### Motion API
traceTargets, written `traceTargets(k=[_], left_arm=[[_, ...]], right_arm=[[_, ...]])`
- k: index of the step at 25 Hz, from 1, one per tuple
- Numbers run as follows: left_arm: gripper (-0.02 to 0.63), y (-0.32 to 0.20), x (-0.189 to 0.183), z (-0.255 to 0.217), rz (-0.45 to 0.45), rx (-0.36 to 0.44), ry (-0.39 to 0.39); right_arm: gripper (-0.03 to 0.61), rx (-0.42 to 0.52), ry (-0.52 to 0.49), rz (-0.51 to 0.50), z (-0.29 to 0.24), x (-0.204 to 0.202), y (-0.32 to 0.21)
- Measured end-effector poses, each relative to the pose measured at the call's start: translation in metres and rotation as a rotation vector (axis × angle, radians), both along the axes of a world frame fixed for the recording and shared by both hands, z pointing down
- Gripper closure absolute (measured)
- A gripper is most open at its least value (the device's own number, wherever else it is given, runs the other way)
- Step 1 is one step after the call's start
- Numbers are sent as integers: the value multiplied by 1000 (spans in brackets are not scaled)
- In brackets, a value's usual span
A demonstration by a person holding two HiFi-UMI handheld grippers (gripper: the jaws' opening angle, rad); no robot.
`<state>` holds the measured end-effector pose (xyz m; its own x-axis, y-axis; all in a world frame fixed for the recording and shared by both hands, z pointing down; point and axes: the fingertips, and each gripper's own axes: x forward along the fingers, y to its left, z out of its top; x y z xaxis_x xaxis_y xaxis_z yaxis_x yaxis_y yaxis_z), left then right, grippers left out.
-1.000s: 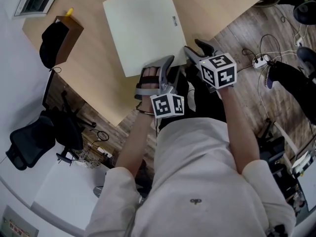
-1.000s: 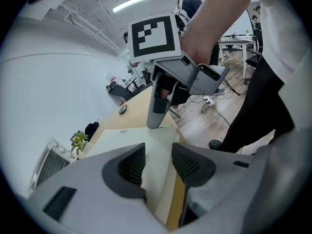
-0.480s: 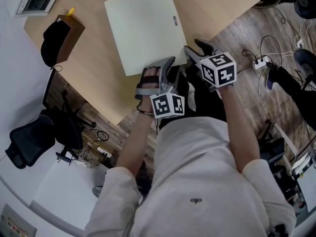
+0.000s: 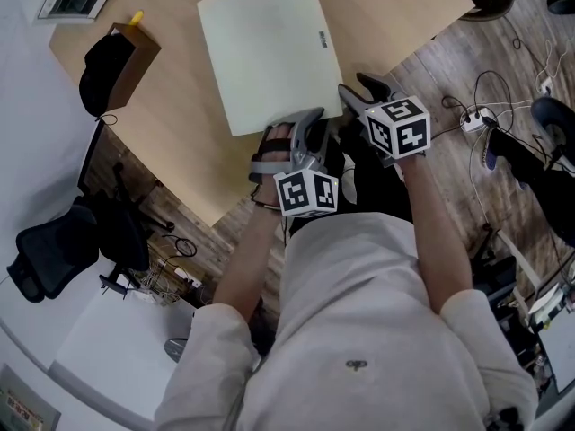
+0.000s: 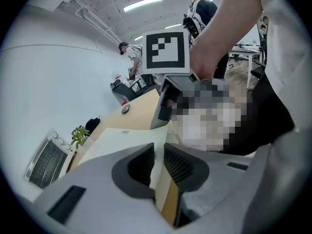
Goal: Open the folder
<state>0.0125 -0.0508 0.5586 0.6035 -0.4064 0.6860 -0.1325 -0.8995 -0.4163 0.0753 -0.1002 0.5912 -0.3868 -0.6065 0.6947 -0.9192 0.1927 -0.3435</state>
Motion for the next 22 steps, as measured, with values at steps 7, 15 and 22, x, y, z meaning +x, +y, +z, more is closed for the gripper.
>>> traceTargets(k=[7,15,22], left_arm=[[579,-3,-2,-12,-53,-47,80],[591,-7,-4,-27,-116,-127,184],[591,-12,-8,-46,-176,-158,274]], right_arm=[[391,1,12,-6,1,0,0],[391,-5,26,-14,1,1,1],[391,-4,44,-29,1,1,-1]])
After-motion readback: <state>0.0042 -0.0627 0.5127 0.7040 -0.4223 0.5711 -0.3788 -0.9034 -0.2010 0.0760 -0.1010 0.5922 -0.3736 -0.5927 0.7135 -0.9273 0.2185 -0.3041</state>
